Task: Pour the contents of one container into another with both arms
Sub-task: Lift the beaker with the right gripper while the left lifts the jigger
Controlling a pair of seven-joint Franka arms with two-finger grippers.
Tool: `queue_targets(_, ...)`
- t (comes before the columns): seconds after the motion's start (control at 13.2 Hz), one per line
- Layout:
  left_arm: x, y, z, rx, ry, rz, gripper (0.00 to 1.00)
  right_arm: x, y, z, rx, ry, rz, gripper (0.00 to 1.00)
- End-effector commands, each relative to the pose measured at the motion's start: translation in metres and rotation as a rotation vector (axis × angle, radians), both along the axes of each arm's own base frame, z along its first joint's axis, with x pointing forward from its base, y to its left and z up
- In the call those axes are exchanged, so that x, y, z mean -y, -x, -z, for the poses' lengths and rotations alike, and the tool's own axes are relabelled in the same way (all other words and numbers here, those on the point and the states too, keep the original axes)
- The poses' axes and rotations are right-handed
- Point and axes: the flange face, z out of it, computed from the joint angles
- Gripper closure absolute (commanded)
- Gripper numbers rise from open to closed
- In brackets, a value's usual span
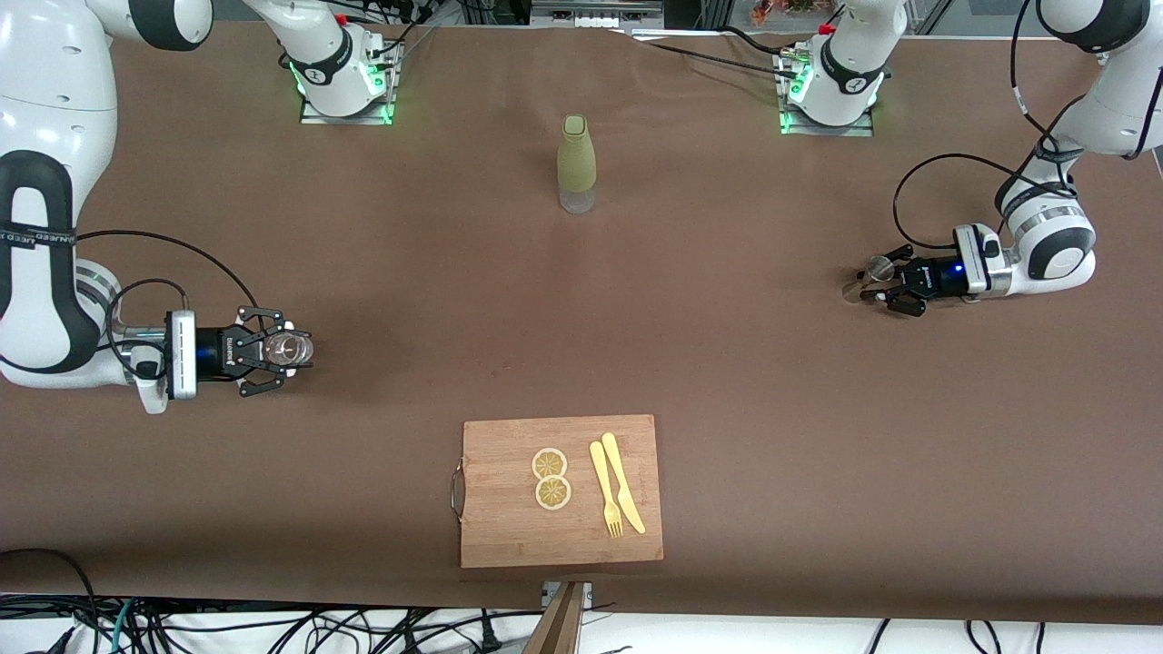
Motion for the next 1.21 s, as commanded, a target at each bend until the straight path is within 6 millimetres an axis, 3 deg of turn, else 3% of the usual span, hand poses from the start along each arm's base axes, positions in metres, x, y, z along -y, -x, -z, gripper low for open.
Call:
queue_targets(0.0, -0.001, 0.015, 0.012, 0.342, 0.01, 0.075, 0.89, 0.002, 0.002, -0.009, -0.013, -0.018, 0.009, 0.7)
queue_targets(0.08, -0.001, 0.015, 0.013, 0.347, 0.011, 0.077, 1.0, 0.002, 0.002, -0.009, -0.013, -0.018, 0.009, 0.7)
queue_targets(0.76, -0.005, 0.017, 0.009, 0.342, 0.027, 0.058, 1.0, 0.0, -0.003, -0.017, -0.046, -0.001, 0.023, 0.7)
queue_targets(0.91, -0.005, 0.017, 0.007, 0.328, 0.042, 0.053, 1.0, -0.008, -0.01, -0.035, -0.06, 0.014, 0.041, 0.7)
queue_targets(1.14, -0.005, 0.014, 0.001, 0.293, 0.045, 0.044, 1.0, -0.034, -0.019, -0.036, -0.057, 0.028, 0.058, 0.7)
